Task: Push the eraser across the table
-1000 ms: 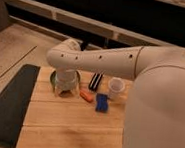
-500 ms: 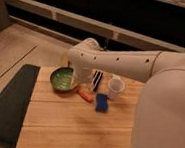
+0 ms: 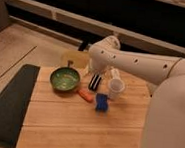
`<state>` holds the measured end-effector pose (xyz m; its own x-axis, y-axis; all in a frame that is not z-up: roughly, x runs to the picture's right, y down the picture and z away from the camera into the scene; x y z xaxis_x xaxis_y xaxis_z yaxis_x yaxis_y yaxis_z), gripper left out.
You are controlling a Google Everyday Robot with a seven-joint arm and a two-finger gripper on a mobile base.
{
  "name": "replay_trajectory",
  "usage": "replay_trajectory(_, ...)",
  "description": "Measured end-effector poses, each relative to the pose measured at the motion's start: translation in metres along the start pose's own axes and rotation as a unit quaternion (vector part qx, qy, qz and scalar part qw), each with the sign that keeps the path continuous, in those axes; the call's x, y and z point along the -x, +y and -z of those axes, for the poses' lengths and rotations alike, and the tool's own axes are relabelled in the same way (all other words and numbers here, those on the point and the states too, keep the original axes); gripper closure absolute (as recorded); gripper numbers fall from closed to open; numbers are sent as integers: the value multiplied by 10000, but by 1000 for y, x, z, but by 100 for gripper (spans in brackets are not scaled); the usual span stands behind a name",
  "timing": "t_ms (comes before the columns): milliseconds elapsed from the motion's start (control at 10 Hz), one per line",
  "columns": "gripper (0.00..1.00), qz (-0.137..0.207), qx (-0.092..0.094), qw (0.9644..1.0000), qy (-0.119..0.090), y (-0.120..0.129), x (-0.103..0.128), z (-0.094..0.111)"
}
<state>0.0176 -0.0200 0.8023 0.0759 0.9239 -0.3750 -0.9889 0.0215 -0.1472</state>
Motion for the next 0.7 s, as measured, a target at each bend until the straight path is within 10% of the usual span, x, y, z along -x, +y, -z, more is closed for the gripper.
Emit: replay_trajectory(700, 45, 240, 255, 9992, 196, 10, 57, -35)
